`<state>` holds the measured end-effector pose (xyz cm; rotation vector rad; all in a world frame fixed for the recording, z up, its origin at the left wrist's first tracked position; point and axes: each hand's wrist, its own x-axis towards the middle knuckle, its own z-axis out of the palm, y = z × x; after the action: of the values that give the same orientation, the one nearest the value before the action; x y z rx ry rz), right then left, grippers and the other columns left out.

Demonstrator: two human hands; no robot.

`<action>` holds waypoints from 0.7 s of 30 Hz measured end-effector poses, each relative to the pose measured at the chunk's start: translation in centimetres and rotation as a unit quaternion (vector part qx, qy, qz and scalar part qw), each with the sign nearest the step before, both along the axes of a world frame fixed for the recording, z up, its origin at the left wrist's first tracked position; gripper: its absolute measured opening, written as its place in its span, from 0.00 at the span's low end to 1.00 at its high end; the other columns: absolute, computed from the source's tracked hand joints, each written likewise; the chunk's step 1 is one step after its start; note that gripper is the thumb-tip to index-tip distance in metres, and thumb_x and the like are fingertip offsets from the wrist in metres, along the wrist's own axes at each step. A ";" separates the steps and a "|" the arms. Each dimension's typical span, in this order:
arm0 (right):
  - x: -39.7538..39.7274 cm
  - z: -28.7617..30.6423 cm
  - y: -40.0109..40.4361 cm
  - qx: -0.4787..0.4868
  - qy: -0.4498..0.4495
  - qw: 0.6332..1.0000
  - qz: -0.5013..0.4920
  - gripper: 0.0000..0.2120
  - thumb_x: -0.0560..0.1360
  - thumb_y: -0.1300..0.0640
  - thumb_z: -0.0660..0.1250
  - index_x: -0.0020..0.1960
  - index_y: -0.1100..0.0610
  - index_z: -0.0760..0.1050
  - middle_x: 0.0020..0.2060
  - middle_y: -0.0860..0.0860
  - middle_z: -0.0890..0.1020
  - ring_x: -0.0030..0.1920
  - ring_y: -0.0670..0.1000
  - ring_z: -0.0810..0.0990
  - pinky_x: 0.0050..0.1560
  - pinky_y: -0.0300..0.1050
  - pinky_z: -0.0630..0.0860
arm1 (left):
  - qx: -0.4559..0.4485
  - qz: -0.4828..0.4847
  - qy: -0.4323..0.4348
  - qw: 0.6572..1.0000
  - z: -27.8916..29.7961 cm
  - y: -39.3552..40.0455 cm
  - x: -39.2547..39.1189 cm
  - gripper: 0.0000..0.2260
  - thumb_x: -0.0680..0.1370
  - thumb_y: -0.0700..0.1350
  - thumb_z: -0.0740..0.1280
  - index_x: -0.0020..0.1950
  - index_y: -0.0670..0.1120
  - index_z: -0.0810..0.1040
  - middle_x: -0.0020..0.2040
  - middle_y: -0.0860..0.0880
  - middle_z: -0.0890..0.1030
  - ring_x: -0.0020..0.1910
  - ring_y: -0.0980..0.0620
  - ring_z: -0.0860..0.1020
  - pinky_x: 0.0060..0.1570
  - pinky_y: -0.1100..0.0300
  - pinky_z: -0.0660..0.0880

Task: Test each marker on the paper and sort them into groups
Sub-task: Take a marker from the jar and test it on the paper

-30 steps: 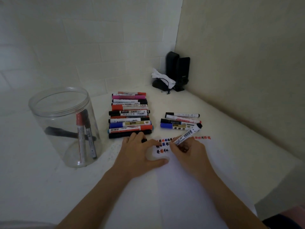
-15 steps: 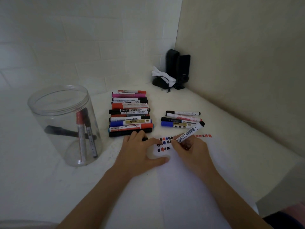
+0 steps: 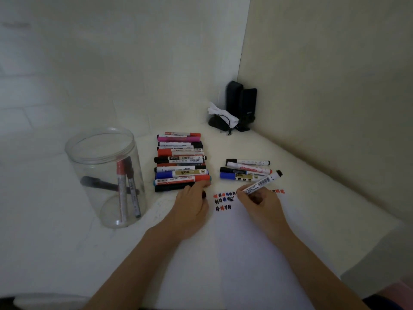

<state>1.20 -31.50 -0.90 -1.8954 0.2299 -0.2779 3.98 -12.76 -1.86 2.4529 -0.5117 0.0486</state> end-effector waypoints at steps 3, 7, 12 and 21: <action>-0.4 1.0 0.0 0.048 0.009 0.999 0.007 0.01 0.75 0.58 0.71 0.44 0.53 0.81 0.28 0.44 0.79 0.29 0.43 0.73 0.30 0.35 0.69 | -0.005 -0.001 0.007 1.000 0.6 0.7 -1.0 0.07 0.82 0.45 0.58 0.57 0.46 0.71 0.44 0.51 0.73 0.38 0.56 0.71 0.41 0.65 0.69; -1.1 2.1 0.4 0.077 0.011 0.996 0.035 0.01 0.75 0.60 0.71 0.46 0.57 0.81 0.28 0.48 0.77 0.29 0.47 0.71 0.30 0.40 0.70 | -0.128 0.004 0.035 0.991 0.3 1.7 -3.2 0.15 0.81 0.39 0.58 0.65 0.53 0.62 0.53 0.59 0.79 0.45 0.64 0.78 0.44 0.67 0.75; -2.5 1.9 2.0 0.136 0.043 0.988 0.060 0.06 0.76 0.59 0.70 0.47 0.62 0.81 0.28 0.50 0.71 0.28 0.45 0.67 0.30 0.37 0.67 | -0.213 0.021 0.012 0.977 -0.6 2.9 -3.9 0.10 0.78 0.40 0.66 0.55 0.54 0.76 0.52 0.59 0.81 0.52 0.66 0.77 0.56 0.74 0.70; -3.5 2.7 4.3 0.195 0.038 0.978 0.071 0.10 0.78 0.56 0.67 0.45 0.60 0.83 0.34 0.55 0.80 0.33 0.47 0.73 0.30 0.38 0.69 | -0.238 0.017 0.012 0.971 0.1 3.1 -3.9 0.10 0.77 0.40 0.68 0.52 0.54 0.79 0.49 0.60 0.80 0.49 0.67 0.76 0.49 0.78 0.68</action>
<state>-2.27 -27.19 1.84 -1.5251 0.1844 -0.0562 0.07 -9.66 -1.81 1.9892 -0.3921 0.1395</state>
